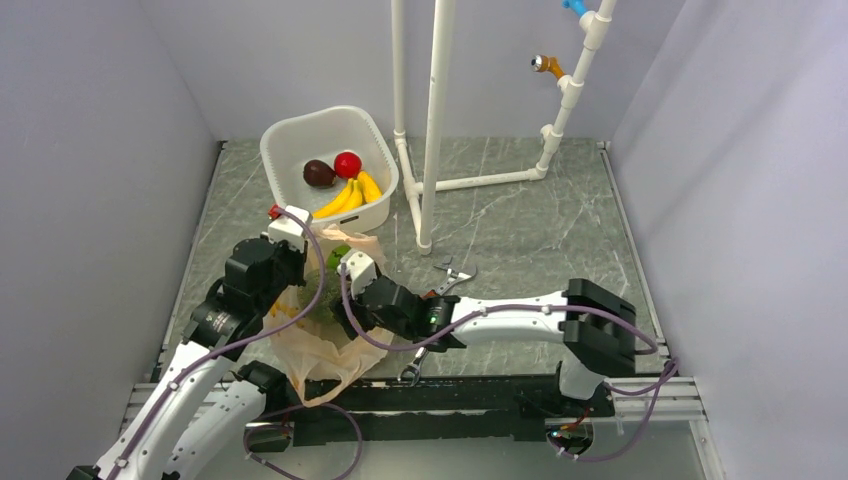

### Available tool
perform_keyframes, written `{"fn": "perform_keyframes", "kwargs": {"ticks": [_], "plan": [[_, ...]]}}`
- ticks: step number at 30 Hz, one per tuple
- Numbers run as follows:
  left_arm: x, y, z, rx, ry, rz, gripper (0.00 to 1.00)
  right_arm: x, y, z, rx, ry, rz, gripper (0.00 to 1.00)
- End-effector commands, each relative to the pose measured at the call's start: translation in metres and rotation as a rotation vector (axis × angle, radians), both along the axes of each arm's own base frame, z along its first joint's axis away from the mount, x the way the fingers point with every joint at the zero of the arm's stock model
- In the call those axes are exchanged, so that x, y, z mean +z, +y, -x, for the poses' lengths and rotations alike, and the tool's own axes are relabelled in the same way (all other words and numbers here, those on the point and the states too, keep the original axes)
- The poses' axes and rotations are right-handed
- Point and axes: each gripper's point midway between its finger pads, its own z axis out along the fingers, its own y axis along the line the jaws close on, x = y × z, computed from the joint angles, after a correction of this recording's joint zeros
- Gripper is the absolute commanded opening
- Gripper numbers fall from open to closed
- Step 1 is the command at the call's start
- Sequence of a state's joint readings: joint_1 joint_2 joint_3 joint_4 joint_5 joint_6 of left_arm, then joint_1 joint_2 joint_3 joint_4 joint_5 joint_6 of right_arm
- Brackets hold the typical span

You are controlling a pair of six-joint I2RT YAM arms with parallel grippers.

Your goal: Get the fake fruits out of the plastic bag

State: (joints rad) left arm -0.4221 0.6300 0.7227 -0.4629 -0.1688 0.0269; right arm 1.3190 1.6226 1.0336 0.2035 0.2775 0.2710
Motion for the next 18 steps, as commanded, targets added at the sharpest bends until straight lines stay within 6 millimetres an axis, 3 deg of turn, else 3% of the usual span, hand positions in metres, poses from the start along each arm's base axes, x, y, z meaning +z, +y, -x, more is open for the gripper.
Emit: {"fn": "perform_keyframes", "kwargs": {"ticks": [1,10,16,18], "plan": [[0.011,-0.009,-0.005,-0.024,-0.039,0.051,0.00,-0.041,-0.018,-0.024,-0.095,-0.048,0.186,0.74],[-0.003,-0.028,-0.011,-0.079,0.059,0.078,0.00,-0.050,-0.060,-0.057,-0.216,-0.111,0.275,0.78],[-0.004,-0.025,-0.011,-0.068,0.058,0.067,0.00,-0.064,-0.061,-0.068,-0.198,-0.045,0.243,0.78],[-0.005,-0.024,-0.010,-0.062,0.057,0.063,0.00,-0.062,-0.055,-0.072,-0.197,-0.061,0.222,0.72]]}}
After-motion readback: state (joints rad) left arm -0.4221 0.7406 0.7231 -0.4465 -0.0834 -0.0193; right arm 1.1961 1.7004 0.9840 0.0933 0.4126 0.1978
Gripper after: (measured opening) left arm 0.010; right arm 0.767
